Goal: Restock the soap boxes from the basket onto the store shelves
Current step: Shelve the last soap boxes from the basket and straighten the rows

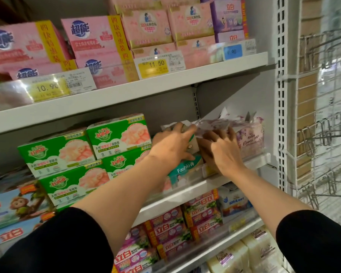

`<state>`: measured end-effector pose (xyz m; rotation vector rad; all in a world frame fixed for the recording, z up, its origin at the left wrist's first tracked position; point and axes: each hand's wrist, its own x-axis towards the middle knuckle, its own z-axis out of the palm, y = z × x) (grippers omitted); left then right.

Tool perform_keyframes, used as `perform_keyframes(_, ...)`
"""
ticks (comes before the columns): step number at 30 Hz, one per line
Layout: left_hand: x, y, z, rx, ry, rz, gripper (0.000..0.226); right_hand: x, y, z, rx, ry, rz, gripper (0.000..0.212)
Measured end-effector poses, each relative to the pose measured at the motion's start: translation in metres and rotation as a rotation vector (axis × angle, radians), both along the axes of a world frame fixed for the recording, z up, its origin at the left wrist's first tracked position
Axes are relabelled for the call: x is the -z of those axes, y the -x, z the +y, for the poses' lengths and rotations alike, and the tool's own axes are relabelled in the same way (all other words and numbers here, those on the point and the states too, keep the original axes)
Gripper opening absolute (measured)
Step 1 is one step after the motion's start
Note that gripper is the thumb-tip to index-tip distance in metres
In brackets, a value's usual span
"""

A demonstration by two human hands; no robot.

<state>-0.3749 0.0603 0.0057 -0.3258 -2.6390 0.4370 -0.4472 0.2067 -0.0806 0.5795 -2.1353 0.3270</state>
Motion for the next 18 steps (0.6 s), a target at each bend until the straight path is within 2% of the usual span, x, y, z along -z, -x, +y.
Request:
perform_keyframes(4,-0.019,0.007,-0.002,-0.037,-0.208,-0.070,0.075,0.000,0.000,0.001,-0.030,0.047,-0.009,0.039)
perform_keyframes(10,-0.031,0.010,-0.005,0.052,-0.092,-0.225,0.054,-0.001,0.005,-0.002,-0.007,0.093,-0.054,0.037)
perform_keyframes(14,-0.019,0.010,-0.001,0.047,-0.104,-0.288,0.059,0.004,0.005,0.008,-0.140,0.134,-0.090,0.041)
perform_keyframes(16,-0.010,0.005,0.004,0.020,0.010,-0.159,0.071,0.012,0.003,0.019,-0.190,0.164,-0.091,0.044)
perform_keyframes(18,0.007,-0.003,0.008,0.043,0.178,0.178,0.081,0.021,0.000,0.034,-0.136,0.204,-0.082,0.047)
